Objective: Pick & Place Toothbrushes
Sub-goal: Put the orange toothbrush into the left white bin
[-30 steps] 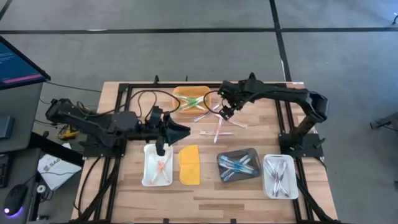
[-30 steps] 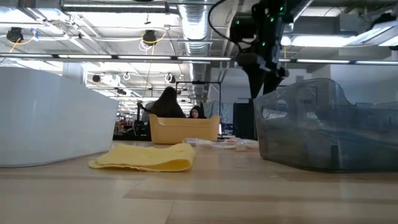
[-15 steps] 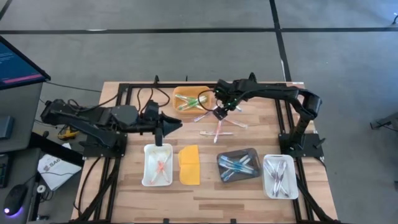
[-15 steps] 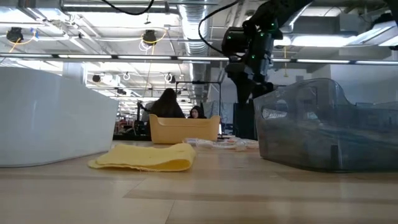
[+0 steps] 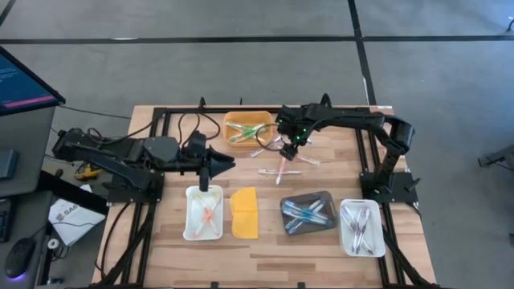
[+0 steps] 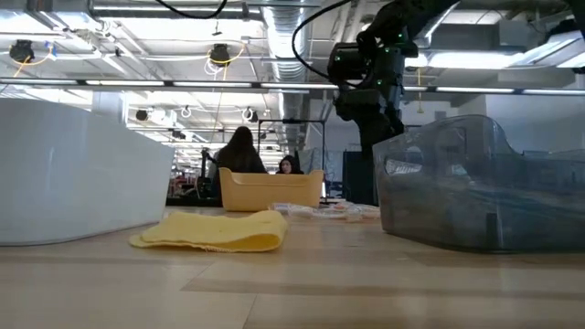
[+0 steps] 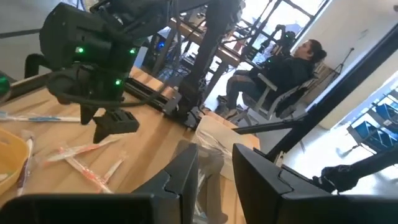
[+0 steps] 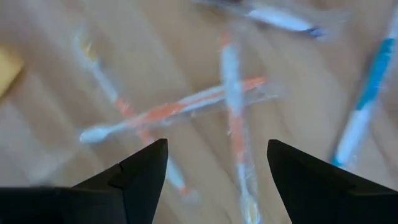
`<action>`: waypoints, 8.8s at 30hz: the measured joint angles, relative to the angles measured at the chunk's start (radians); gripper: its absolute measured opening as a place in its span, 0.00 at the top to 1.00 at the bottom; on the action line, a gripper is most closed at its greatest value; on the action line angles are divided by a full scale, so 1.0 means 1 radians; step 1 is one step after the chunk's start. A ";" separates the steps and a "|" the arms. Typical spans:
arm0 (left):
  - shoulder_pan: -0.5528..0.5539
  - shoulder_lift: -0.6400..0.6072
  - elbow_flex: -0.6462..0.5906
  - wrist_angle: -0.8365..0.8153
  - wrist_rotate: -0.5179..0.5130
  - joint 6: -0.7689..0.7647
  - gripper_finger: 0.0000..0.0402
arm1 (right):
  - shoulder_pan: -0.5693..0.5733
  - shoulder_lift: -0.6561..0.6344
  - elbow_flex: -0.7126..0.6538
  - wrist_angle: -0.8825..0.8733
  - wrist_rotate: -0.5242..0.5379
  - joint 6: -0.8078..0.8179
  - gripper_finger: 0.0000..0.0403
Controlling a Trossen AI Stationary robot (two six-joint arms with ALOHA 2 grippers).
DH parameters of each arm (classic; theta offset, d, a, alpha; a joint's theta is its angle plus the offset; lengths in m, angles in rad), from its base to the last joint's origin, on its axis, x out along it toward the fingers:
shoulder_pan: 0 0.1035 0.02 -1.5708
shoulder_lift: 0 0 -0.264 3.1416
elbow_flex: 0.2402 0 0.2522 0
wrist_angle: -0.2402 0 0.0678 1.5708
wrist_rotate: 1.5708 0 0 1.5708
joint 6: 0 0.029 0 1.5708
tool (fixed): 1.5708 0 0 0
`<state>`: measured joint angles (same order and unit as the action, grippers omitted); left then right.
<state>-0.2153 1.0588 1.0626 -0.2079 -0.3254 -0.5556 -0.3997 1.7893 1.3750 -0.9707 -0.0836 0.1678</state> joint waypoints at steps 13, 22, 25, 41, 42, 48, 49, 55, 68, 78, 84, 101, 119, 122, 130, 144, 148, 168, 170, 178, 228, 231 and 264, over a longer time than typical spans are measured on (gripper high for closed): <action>0.000 0.000 0.000 -0.021 0.010 0.028 0.76 | 0.124 0.000 0.000 -0.021 -0.012 -0.029 0.33; 0.004 0.000 0.000 -0.018 0.009 0.053 0.76 | -0.011 0.073 -0.020 -0.116 -0.148 0.536 0.33; 0.006 0.000 0.000 -0.016 0.010 0.053 0.76 | -0.034 0.114 -0.024 -0.114 -0.244 0.463 0.33; 0.002 -0.012 0.000 -0.029 0.046 0.058 0.76 | -0.014 0.214 -0.023 -0.133 -0.153 0.503 0.44; 0.002 -0.015 -0.001 -0.032 0.046 0.059 0.76 | -0.018 0.214 -0.023 -0.132 -0.134 0.512 0.47; 0.002 -0.021 0.000 -0.029 0.044 0.073 0.76 | -0.050 0.214 -0.022 -0.118 -0.106 0.515 0.71; 0.002 -0.022 0.000 -0.028 0.044 0.073 0.76 | -0.053 0.214 -0.022 -0.113 -0.098 0.519 0.76; 0.002 -0.022 0.000 -0.030 0.044 0.073 0.76 | -0.071 0.214 -0.022 -0.128 -0.081 0.507 0.97; 0.002 -0.024 0.000 -0.033 0.043 0.073 0.76 | -0.086 0.208 -0.022 -0.209 -0.034 0.481 0.99; 0.005 -0.025 0.000 -0.036 0.042 0.078 0.76 | -0.027 0.227 -0.058 -0.225 -0.046 0.466 1.00; 0.006 -0.025 0.000 -0.036 0.042 0.078 0.76 | -0.027 0.226 -0.131 -0.210 -0.045 0.485 1.00; 0.006 -0.025 0.000 -0.031 0.037 0.073 0.76 | -0.126 0.214 -0.113 -0.118 0.170 0.495 1.00; 0.006 -0.025 0.000 -0.037 0.018 0.072 0.76 | -0.178 0.222 0.033 0.040 0.075 0.718 1.00; 0.006 -0.025 0.000 -0.038 0.019 0.072 0.76 | -0.171 0.222 0.066 0.033 0.072 0.812 0.98; 0.006 -0.025 0.000 -0.040 0.019 0.077 0.76 | -0.188 0.221 0.060 0.000 -0.024 0.975 0.77; 0.005 -0.025 0.000 -0.049 0.019 0.092 0.76 | -0.179 0.229 0.057 0.101 -0.055 1.126 0.32; 0.005 -0.025 0.000 -0.051 0.019 0.099 0.76 | -0.178 0.229 0.057 0.077 -0.046 1.150 0.32; 0.005 -0.032 0.000 -0.063 0.020 0.096 0.76 | -0.164 0.224 -0.054 0.122 -0.069 1.217 0.40; 0.005 -0.032 0.001 -0.063 0.020 0.096 0.76 | -0.161 0.224 -0.055 0.117 -0.067 1.192 0.48; 0.005 -0.032 0.000 -0.063 0.020 0.096 0.76 | -0.142 0.224 -0.056 0.080 -0.040 0.998 0.90; -0.026 -0.122 0.000 -0.183 -0.105 -0.010 0.76 | 0.185 0.217 0.648 -0.129 0.083 0.517 1.00; -0.026 -0.159 -0.001 -0.254 -0.157 -0.048 0.76 | 0.237 0.217 0.707 -0.069 0.083 0.577 1.00; -0.445 -0.213 -0.059 -1.210 0.073 -0.901 0.83 | 0.599 0.250 0.730 0.389 0.271 0.968 1.00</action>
<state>-0.6601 0.8461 1.0037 -1.4183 -0.2521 -1.4569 0.1992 2.0390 2.1053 -0.5819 0.1875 1.1354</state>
